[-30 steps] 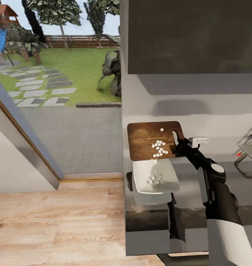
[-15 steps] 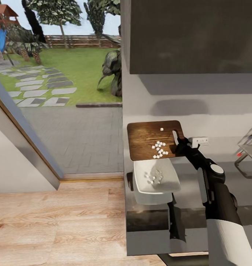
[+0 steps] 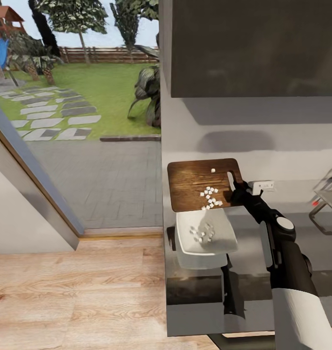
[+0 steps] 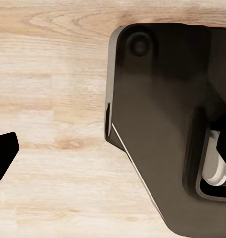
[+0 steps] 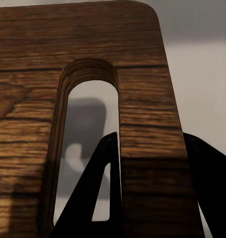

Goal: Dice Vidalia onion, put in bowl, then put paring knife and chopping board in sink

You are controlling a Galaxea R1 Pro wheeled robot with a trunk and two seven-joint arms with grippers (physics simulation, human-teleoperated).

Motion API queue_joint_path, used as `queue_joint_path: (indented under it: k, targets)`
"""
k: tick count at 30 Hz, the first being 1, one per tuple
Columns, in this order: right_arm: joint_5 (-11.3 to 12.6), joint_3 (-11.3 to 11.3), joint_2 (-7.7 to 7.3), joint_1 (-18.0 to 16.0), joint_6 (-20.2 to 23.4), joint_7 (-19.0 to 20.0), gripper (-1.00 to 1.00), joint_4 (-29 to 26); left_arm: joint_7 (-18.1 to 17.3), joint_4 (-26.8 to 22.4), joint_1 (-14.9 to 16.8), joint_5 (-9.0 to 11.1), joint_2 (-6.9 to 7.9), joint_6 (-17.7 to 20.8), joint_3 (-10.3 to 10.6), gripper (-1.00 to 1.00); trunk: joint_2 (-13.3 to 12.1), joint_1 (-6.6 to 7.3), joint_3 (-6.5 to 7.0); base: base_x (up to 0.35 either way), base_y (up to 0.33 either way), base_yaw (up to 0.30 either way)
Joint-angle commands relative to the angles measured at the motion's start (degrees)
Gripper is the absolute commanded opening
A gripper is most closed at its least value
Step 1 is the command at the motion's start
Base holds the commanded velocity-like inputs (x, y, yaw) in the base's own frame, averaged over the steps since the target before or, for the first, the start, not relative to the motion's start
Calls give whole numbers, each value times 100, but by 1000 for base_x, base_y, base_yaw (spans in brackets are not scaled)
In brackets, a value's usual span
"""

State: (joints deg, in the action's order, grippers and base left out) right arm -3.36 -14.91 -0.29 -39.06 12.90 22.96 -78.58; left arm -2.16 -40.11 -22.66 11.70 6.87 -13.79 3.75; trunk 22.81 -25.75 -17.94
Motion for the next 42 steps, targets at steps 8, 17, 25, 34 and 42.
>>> queue_joint_path:
  k: [8,17,25,34,42]
  targets:
    - [-33,-15,2,-5,-568,57,-100,244,-10,-13,-1,52,0,-10,21,100,10,-3,-9,0,0,0]
    - [-21,-6,11,-5,-755,49,-100,348,-4,-22,-1,50,-2,-10,21,100,10,-3,-9,0,0,0]
    - [1,-3,11,-5,-1093,52,-100,336,4,-59,-1,43,4,-1,13,100,10,-3,-9,0,0,0]
    - [5,-3,43,-5,-1341,25,-100,334,4,-51,-1,43,7,-1,12,100,10,-3,-9,0,0,0]
    - [-7,-3,157,-5,-1345,24,-100,334,0,-34,-1,43,7,-1,12,100,10,-3,-9,0,0,0]
